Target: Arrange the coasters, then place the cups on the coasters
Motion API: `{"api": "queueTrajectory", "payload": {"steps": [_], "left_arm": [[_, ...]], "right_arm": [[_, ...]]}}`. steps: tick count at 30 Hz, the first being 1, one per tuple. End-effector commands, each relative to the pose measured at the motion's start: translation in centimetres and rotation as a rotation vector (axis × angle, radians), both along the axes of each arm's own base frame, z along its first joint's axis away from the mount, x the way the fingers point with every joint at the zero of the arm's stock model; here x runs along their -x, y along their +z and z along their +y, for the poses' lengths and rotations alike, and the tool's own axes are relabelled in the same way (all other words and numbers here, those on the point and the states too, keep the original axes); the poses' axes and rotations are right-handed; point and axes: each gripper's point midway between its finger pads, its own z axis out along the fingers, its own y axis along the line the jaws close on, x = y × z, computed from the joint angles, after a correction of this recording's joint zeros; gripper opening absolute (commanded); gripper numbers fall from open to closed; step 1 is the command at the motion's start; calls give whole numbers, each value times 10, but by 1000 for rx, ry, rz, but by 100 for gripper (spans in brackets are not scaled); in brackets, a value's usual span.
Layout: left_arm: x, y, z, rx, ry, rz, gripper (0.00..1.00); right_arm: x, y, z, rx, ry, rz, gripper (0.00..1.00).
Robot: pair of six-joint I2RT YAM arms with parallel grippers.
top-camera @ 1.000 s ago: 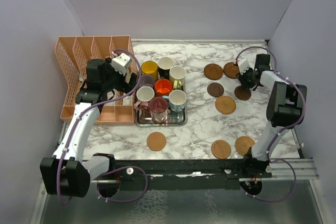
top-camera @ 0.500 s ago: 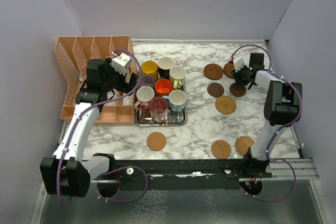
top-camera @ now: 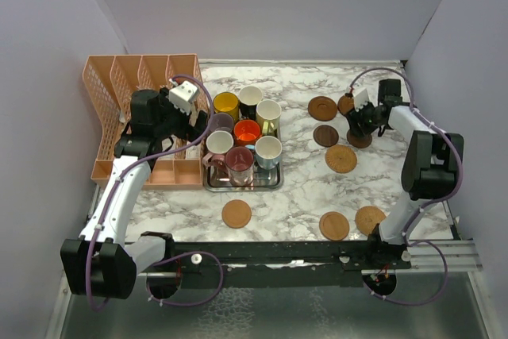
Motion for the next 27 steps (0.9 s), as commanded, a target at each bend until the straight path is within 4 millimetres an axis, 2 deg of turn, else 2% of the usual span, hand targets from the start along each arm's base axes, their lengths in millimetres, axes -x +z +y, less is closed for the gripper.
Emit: {"api": "queueTrajectory", "payload": {"steps": [1,8,11,20,27], "left_arm": [[5,9,-4,13,-32,-39,99],[6,10,-6,22,-41,-40,99],[7,11,-7,27,-44,-42,99],[7,15,-9,41,-48,-44,99],[6,16,-9,44,-46,-45,99]], "right_arm": [[21,34,22,-70,49,-18,54],[75,15,46,-64,150,50,52],[92,-1,50,-44,173,80,50],[116,-45,54,-6,209,161,46],[139,-49,62,-11,258,192,45]]}}
